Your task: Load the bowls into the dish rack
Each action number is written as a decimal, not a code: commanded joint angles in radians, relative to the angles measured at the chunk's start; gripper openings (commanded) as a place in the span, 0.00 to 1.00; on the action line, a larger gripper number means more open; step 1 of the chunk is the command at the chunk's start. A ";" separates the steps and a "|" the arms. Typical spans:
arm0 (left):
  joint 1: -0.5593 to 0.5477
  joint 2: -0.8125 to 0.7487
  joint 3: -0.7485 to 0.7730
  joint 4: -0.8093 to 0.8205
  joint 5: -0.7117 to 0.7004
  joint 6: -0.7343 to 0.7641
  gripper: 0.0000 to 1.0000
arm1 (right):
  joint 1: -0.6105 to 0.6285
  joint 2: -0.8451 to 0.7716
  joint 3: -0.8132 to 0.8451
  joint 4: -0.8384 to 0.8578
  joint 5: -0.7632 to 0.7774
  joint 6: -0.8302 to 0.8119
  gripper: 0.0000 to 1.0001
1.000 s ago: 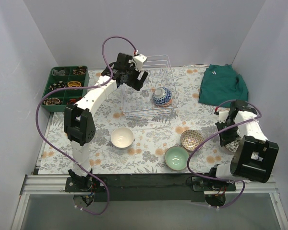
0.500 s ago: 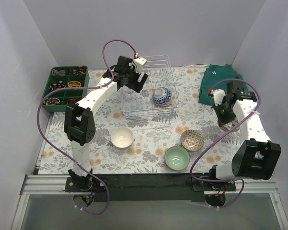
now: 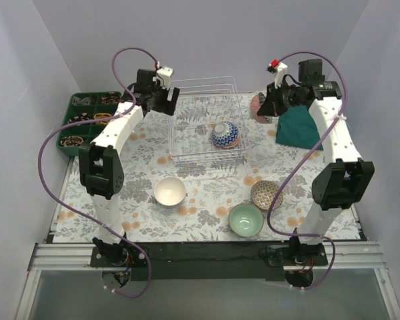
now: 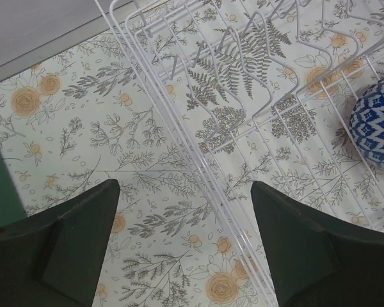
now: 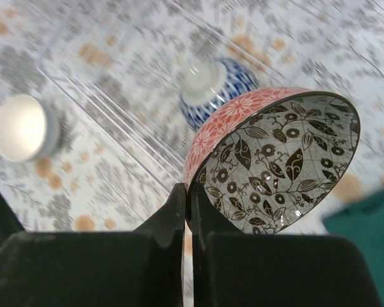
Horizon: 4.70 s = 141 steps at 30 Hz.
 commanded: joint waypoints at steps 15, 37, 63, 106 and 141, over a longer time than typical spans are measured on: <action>0.013 -0.081 -0.028 0.035 0.145 -0.015 0.78 | 0.266 0.186 -0.382 1.760 -0.603 1.287 0.01; 0.006 -0.156 -0.169 -0.068 0.420 0.112 0.00 | 0.320 0.479 -0.299 1.775 -0.534 1.286 0.01; -0.077 -0.022 -0.134 -0.201 0.346 0.273 0.00 | 0.320 0.598 -0.305 1.766 -0.510 1.287 0.01; -0.117 0.091 -0.053 -0.043 0.349 0.176 0.00 | 0.218 0.467 -0.360 1.433 -0.469 1.076 0.44; -0.117 0.091 -0.111 0.084 0.363 0.133 0.00 | 0.176 0.195 -0.511 0.972 -0.374 0.714 0.44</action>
